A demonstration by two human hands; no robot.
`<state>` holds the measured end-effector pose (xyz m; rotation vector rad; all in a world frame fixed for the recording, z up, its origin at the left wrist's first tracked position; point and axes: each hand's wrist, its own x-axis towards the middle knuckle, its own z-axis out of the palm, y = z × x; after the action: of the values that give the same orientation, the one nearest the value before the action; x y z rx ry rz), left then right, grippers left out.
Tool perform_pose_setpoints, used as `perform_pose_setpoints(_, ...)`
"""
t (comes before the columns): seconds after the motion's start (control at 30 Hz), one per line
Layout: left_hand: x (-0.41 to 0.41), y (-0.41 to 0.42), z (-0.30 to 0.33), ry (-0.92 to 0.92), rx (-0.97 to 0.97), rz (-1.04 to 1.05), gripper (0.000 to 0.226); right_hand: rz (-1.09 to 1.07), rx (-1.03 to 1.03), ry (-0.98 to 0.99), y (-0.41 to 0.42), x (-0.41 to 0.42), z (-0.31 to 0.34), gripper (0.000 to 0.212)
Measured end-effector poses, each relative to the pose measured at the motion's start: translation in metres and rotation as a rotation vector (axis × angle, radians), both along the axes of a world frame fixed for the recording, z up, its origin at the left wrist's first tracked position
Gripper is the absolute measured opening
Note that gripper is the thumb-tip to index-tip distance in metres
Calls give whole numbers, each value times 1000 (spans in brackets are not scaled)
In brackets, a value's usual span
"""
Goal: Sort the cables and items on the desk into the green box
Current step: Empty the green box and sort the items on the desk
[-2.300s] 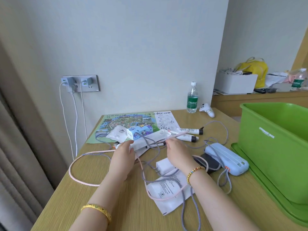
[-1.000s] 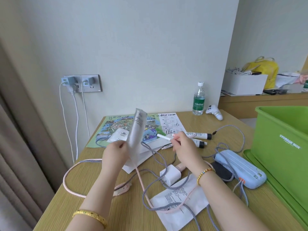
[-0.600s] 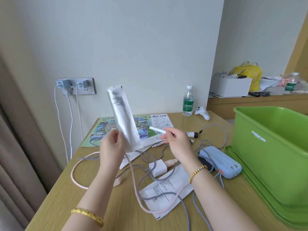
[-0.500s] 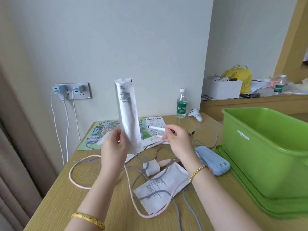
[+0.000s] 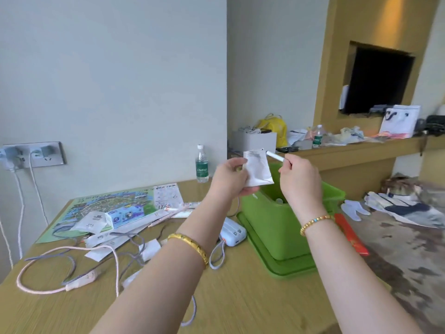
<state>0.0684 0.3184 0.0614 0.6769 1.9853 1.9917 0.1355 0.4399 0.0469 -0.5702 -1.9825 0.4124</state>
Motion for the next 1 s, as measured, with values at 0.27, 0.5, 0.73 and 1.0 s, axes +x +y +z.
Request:
perform_pose_setpoints(0.27,16,46,1,219,-487,-80,48,-55,-136,-456,41,17,5,38)
perform_pose_setpoints(0.5,-1,24,-21,460,-499,28,39,6,-139,-483,25,6,4,46)
perform_pose_setpoints(0.73,-39,-54,-60,618,-456,283,33,242,118,-203,-71,-51,-25,31)
perform_pose_setpoints(1.0,-120,-175,-120,451,-633,503,34,569,74,-438,-161,-142,-106,30)
